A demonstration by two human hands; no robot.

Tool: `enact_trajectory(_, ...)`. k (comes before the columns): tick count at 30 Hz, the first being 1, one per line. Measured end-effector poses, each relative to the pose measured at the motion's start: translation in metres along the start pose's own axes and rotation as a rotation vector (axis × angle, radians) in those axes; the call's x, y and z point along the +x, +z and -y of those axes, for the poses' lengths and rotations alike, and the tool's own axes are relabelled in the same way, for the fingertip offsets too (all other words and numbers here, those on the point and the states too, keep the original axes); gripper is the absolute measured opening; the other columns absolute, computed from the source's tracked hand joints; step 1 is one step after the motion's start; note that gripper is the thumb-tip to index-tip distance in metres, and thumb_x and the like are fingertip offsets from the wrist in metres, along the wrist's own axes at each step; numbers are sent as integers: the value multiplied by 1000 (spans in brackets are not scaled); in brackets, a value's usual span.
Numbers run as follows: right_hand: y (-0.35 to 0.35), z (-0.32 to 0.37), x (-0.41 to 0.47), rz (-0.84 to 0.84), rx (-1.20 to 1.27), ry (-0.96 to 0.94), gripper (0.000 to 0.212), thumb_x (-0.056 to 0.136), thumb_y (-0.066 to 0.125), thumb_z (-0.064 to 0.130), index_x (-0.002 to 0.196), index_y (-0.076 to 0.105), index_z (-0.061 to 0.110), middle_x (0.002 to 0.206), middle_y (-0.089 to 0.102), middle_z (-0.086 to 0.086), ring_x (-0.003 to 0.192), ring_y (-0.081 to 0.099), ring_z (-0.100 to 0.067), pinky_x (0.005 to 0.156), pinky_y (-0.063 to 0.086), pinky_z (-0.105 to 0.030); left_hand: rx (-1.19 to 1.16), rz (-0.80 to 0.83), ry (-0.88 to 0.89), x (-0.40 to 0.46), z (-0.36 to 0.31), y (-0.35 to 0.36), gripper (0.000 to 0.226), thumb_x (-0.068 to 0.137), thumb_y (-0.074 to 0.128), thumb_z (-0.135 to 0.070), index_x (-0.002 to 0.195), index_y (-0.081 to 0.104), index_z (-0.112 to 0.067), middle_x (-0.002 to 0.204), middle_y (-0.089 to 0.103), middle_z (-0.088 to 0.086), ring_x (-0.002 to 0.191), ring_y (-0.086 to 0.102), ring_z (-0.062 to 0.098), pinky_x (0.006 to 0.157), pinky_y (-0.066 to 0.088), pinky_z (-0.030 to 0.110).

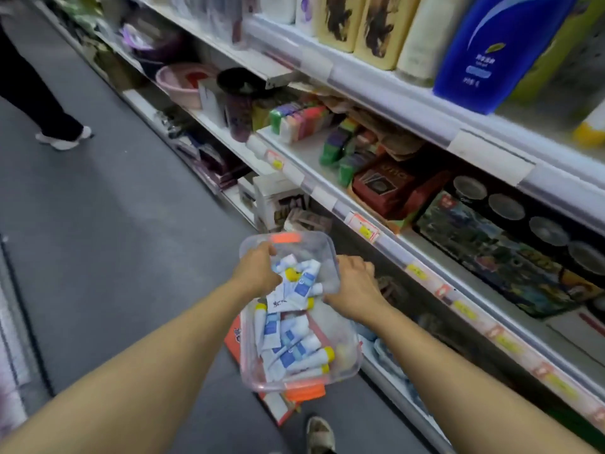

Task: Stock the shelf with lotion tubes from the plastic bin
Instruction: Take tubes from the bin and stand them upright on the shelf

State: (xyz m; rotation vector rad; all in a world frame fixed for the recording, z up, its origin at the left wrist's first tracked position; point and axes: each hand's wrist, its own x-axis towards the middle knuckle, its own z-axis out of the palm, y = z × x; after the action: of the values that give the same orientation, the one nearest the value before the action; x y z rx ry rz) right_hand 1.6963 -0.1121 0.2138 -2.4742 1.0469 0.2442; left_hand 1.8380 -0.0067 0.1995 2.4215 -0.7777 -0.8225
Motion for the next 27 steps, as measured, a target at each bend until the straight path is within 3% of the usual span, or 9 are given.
enact_trajectory(5,45,-12,26,142,-36,1,69,79,67,31,136,33,14,140,35,-11,131,27,-32,106,27,-35,-4,40,-120,17,47,34,53,80,67,-11,128,44,-11,129,52,15,116,52,31,92,41,31)
enact_trajectory(10,83,-27,57,254,-68,-32,74,77,70,32,137,31,12,140,37,-11,132,30,-30,104,24,-31,5,91,-228,39,77,72,49,79,66,-13,124,46,-17,128,53,11,114,54,27,90,42,28)
enact_trajectory(14,107,-45,77,353,-114,-71,64,83,64,21,137,33,8,140,36,-11,131,30,-29,105,21,-30,16,113,-269,56,88,105,51,81,64,-12,128,43,-14,127,53,13,117,51,28,91,37,27)
enact_trajectory(20,142,-71,92,447,-39,7,60,83,60,9,136,32,12,134,36,-11,125,33,-30,99,30,-29,14,179,-331,75,103,147,50,83,63,-11,127,41,-10,129,50,14,115,51,31,87,41,30)
enact_trajectory(27,168,-88,103,500,29,11,72,84,58,3,145,22,17,132,36,-12,125,37,-29,97,35,-29,38,279,-322,97,118,196,54,84,61,-13,133,39,-11,135,50,9,121,49,27,93,39,28)
